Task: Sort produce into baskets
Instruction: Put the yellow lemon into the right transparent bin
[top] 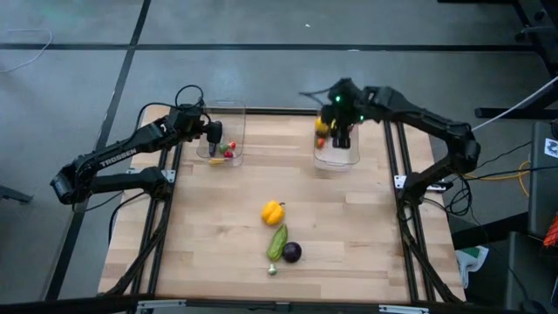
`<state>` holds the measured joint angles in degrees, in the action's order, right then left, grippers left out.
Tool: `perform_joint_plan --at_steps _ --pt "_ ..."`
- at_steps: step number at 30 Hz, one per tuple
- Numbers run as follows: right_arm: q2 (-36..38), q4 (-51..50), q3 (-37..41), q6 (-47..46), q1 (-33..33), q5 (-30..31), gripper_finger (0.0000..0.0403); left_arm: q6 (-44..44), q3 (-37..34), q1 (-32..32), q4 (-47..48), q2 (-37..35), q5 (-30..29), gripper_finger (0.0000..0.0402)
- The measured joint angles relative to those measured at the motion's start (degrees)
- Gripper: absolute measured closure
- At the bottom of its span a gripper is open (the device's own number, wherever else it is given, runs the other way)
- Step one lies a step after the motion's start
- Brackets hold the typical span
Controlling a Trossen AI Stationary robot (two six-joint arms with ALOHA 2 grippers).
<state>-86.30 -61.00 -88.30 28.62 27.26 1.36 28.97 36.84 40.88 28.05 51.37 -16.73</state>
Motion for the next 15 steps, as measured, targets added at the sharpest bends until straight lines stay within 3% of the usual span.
perform_joint_plan --at_steps 8,15 --pt "-0.07 9.28 13.83 -0.11 12.69 -4.82 0.0187 0.06 0.00 0.00 0.00 0.00 0.00 0.0125" --pt "-0.09 22.51 26.69 -0.09 15.20 -7.25 0.0187 0.02 0.00 0.00 0.00 0.00 0.00 0.0125"
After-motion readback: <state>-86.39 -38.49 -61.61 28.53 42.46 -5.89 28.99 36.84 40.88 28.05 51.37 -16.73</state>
